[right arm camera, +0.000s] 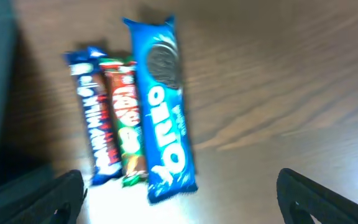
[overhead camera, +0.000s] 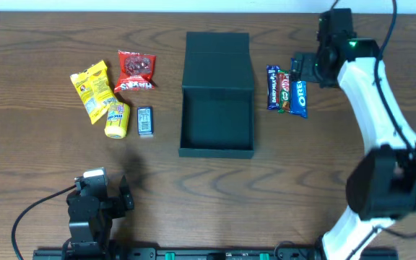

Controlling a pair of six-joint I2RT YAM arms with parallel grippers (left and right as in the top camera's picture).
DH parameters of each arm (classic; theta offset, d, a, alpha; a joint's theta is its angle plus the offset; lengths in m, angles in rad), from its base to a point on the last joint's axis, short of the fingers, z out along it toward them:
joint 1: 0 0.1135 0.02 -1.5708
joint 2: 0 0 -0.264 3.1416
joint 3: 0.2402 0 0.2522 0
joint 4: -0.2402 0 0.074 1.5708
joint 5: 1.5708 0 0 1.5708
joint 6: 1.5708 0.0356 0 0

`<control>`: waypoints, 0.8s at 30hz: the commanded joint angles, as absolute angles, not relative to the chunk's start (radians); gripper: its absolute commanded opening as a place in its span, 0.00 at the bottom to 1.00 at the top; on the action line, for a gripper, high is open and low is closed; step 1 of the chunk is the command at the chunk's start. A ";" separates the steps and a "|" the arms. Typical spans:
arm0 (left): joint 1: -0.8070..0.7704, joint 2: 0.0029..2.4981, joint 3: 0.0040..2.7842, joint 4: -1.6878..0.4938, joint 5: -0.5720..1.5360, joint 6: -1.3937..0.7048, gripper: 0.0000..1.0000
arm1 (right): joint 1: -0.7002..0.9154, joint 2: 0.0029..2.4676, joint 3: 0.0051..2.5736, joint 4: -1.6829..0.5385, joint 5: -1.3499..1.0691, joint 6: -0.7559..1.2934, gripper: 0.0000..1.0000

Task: Pack container
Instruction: 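Move the right gripper over the blue Oreo pack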

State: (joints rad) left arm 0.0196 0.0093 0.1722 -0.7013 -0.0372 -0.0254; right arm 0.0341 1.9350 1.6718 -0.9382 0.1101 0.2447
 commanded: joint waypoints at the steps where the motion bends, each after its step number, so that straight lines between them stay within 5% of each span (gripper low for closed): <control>1: 0.024 0.004 0.160 -0.707 -0.044 -0.022 0.95 | 0.012 1.992 1.670 -0.914 0.011 0.199 0.96; 8: 0.024 0.004 0.160 -0.707 -0.044 -0.022 0.95 | 0.011 2.094 1.670 -0.865 -0.009 0.185 0.78; 24: 0.024 0.004 0.160 -0.707 -0.044 -0.022 0.95 | 0.014 2.172 1.669 -0.815 0.001 0.159 0.68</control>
State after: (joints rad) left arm 0.0196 0.0093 0.1722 -0.7013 -0.0372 -0.0254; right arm 0.0113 2.1521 1.6707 -0.8204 -0.0044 0.1734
